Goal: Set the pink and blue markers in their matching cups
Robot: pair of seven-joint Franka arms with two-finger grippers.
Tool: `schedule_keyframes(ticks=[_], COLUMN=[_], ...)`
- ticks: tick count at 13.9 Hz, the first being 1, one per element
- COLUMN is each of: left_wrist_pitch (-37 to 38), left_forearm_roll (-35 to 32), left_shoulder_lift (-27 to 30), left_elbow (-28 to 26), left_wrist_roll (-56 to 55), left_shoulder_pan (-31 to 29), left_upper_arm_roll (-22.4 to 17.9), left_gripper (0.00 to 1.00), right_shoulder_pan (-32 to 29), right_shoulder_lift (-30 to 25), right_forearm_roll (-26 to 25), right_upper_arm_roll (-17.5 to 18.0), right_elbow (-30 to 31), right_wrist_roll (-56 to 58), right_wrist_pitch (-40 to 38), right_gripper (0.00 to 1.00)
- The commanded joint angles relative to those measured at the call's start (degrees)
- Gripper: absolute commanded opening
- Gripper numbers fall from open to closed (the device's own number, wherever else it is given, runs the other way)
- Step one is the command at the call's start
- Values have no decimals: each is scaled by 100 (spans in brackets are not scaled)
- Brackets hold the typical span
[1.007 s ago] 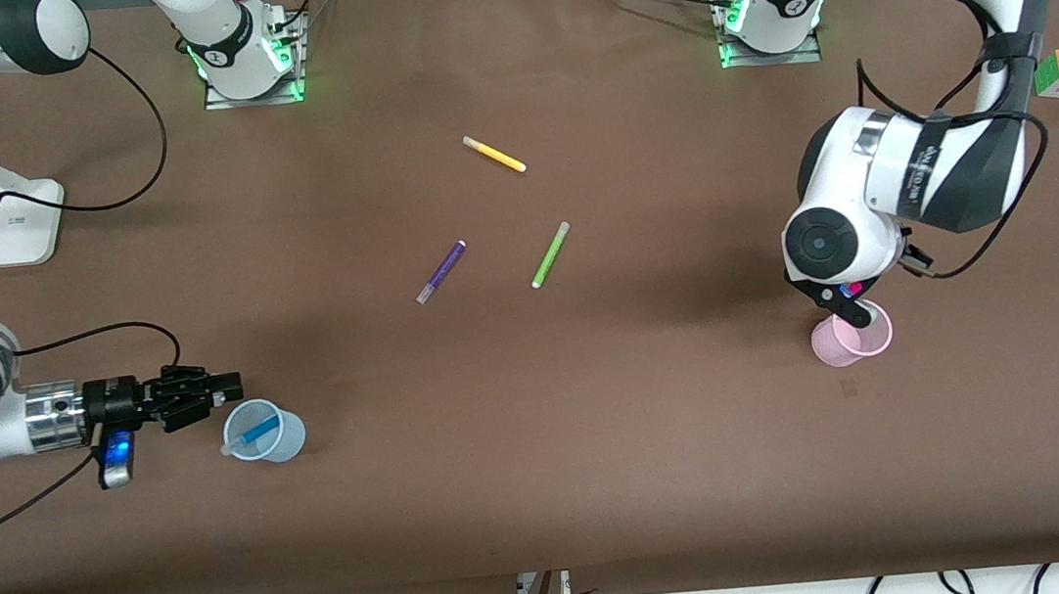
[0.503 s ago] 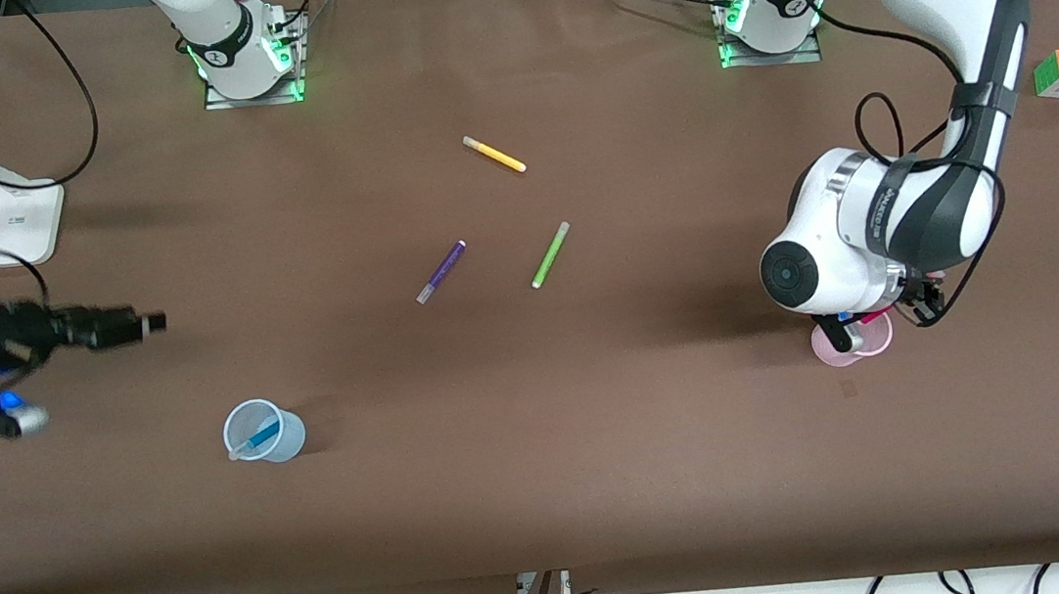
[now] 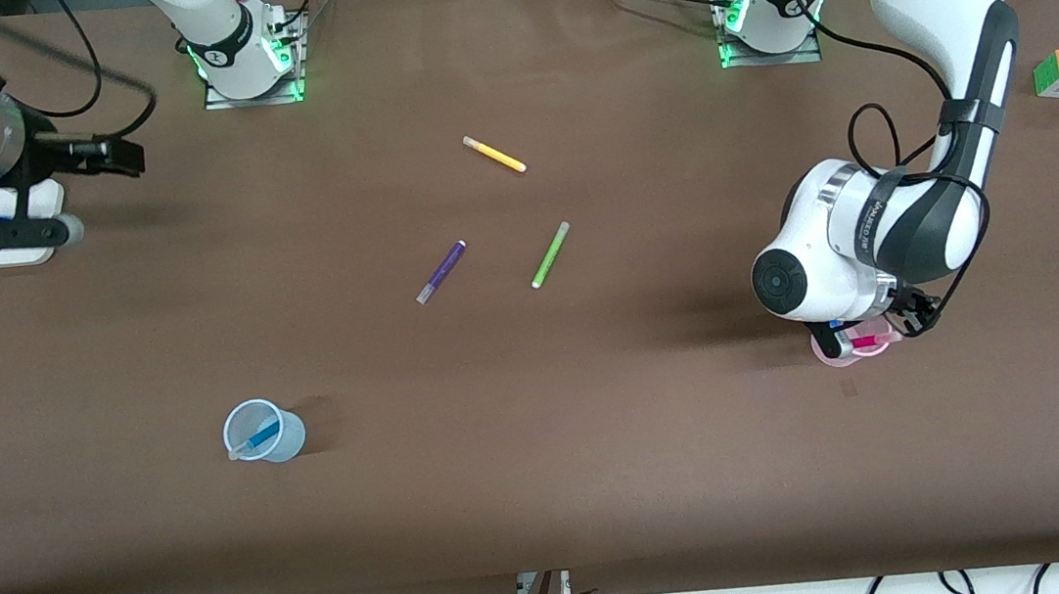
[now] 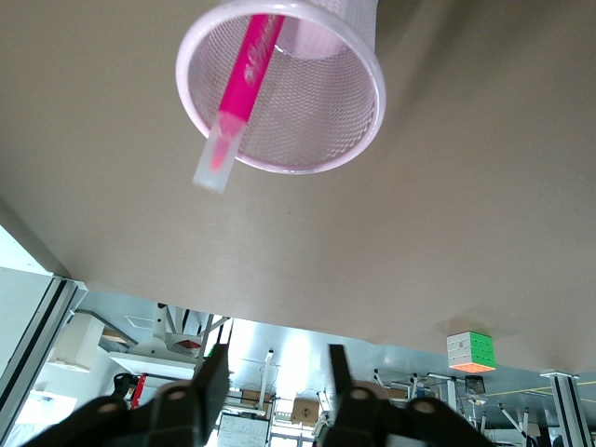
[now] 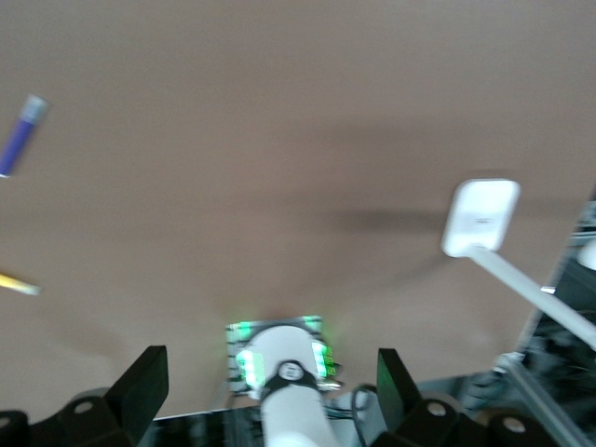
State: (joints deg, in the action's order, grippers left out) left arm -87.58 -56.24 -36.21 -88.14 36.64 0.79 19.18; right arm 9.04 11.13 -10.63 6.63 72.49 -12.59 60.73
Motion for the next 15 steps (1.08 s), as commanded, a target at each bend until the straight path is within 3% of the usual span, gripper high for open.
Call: schedule_keyframes(ticks=[1,3,5,7,12,15], left_wrist_pitch=[118,423,950,1539,1647,1604], left_forearm_roll=[-133,286,1042,1264,3167,4530], left_shoulder_lift=[34,253,325,316,650,982], left_elbow=[235,402,752,1157,1966,2266], left_wrist_roll=[107,54,-636,-1350,-1747,-2343], left_shoulder_pan=[44,-52,-70,-44,-579,-808], left_upper_arm_roll=[25,25,-2,-2,7,-89], left_gripper=[100,100,100,100,100,100], right_shoulder_pan=[37,19,19,19,-43,-200], right_shoulder_lift=[-41,-40,-40,-40,-119,-723], right_forearm_roll=[-414,-361,-344,-195,-150,-115], right_upper_arm_roll=[155,119,128,119,128,128], right_elbow=[169,169,169,169,247,1062], right_wrist_roll=[20,47,29,-15,29,55], right_wrist_pitch=[-105,-53,-18,-26,70,648], right_gripper=[99,99,99,99,99,99])
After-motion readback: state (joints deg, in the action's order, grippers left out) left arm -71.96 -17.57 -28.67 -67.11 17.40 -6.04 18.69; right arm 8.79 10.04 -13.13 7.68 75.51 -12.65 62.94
